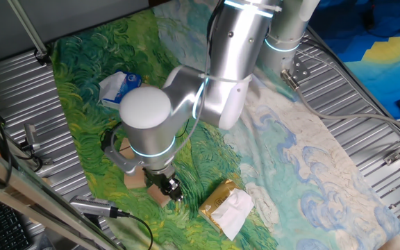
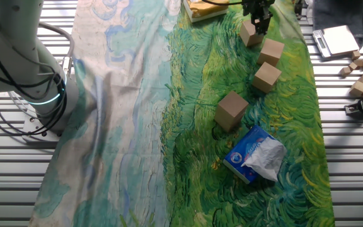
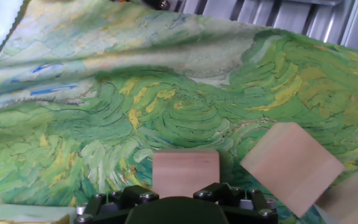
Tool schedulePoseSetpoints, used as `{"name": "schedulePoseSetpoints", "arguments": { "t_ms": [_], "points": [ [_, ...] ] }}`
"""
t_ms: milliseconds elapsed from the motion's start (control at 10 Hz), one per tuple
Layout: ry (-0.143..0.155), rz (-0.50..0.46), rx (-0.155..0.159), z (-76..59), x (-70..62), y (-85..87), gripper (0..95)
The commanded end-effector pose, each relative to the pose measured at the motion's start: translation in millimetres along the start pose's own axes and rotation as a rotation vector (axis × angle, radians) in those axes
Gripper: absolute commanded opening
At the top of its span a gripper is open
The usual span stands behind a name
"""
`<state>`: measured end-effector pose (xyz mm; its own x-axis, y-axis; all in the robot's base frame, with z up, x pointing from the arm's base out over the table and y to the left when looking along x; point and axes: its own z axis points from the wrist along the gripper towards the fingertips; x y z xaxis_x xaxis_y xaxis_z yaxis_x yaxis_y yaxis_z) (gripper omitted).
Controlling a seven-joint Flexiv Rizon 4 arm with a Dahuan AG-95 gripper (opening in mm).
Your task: Stack the blocks in a vertical line of five
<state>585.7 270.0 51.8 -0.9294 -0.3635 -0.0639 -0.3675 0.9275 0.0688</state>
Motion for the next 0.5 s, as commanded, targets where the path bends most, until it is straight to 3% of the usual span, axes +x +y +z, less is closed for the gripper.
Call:
{"name": "schedulePoseSetpoints", "arguments": {
  "t_ms": [100, 400, 500],
  "points": [
    [0.002, -0.005, 0.001, 1.3, -1.7, 1.1, 76.0],
    [-0.008, -0.065, 0.055, 3.4, -3.6, 3.1, 76.0],
    [-0.009, -0.069, 0.061, 3.6, -3.8, 3.3, 57.0]
  ]
}}
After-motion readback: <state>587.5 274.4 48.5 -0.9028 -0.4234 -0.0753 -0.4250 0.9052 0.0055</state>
